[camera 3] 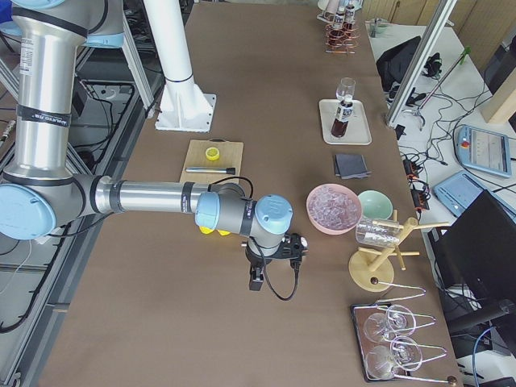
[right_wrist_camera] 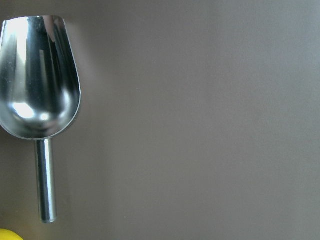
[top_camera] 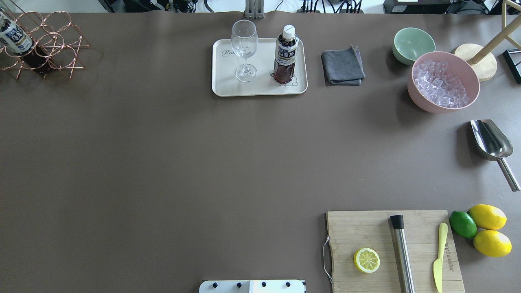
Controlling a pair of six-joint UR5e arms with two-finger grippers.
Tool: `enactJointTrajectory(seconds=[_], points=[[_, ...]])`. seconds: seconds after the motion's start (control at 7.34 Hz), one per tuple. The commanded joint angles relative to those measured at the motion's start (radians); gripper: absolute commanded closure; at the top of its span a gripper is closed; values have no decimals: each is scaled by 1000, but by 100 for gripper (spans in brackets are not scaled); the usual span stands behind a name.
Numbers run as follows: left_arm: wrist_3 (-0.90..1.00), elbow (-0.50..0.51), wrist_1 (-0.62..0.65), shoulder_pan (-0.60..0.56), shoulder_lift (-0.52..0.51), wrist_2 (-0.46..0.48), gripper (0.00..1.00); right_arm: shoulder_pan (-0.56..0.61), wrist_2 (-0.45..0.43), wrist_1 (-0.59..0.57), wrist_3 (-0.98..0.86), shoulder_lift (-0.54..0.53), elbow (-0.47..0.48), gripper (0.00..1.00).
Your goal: Take tea from basket to plate
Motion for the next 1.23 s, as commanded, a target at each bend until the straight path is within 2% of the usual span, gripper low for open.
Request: enactJointTrajectory(seconds=[0.0, 0.14, 0.54, 0.68, 0.82, 1.09], points=[[284, -43, 13, -4, 111, -11, 4, 13, -2, 7, 2, 3, -19, 0], [350, -35, 13, -4, 135, -37, 5, 13, -3, 58, 5, 3, -42, 0], [551, -55, 13, -20, 249, -40, 5, 13, -1, 69, 26, 5, -43, 0], [615, -46, 14, -24, 266, -40, 4, 13, 1, 69, 84, 24, -45, 0], [646, -45, 16, -37, 307, -40, 3, 13, 1, 70, 95, 28, -42, 0], [646, -25, 14, -50, 310, -31, 2, 13, 2, 70, 95, 28, -45, 0]])
